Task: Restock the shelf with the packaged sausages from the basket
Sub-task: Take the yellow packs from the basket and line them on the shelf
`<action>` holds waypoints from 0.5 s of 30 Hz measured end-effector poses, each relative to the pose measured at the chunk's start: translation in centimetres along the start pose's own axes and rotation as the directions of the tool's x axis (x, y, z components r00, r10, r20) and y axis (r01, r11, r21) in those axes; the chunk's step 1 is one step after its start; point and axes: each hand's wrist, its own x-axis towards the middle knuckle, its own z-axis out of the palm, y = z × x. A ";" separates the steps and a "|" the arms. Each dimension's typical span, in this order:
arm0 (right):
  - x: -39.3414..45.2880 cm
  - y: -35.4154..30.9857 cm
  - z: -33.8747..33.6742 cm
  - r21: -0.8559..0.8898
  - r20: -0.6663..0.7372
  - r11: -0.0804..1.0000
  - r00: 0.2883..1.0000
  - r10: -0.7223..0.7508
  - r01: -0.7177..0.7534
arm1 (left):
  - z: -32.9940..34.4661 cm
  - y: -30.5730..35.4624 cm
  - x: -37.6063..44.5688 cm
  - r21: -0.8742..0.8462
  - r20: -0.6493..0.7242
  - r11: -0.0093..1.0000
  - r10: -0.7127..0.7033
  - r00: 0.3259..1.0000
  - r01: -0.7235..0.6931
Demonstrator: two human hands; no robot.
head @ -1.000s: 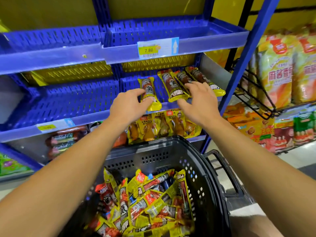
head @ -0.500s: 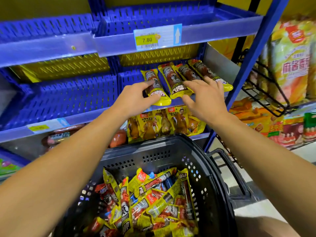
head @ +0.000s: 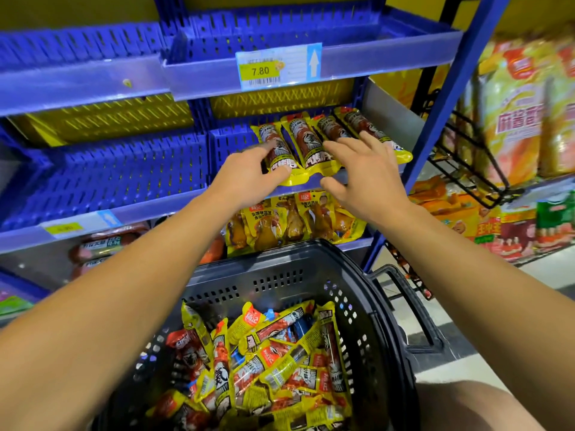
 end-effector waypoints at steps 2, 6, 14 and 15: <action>-1.0 -0.7 -0.4 0.011 0.000 1.000 1.000 -0.013 0.013 | -0.3 0.1 -0.7 0.005 -0.011 1.000 0.018 1.000 -0.018; -4.5 -2.6 -0.5 0.043 -0.021 0.995 0.996 -0.092 0.093 | -0.5 0.2 -4.1 -0.013 -0.113 0.995 0.093 0.989 -0.096; -13.7 -6.8 3.4 0.091 0.158 0.978 0.967 -0.199 0.186 | 2.6 -3.9 -16.4 0.005 -0.038 0.998 0.067 0.997 -0.067; -14.6 -7.1 4.4 0.082 0.208 0.979 0.957 -0.202 0.189 | 3.3 -4.7 -17.6 0.024 0.001 0.998 0.059 0.998 -0.059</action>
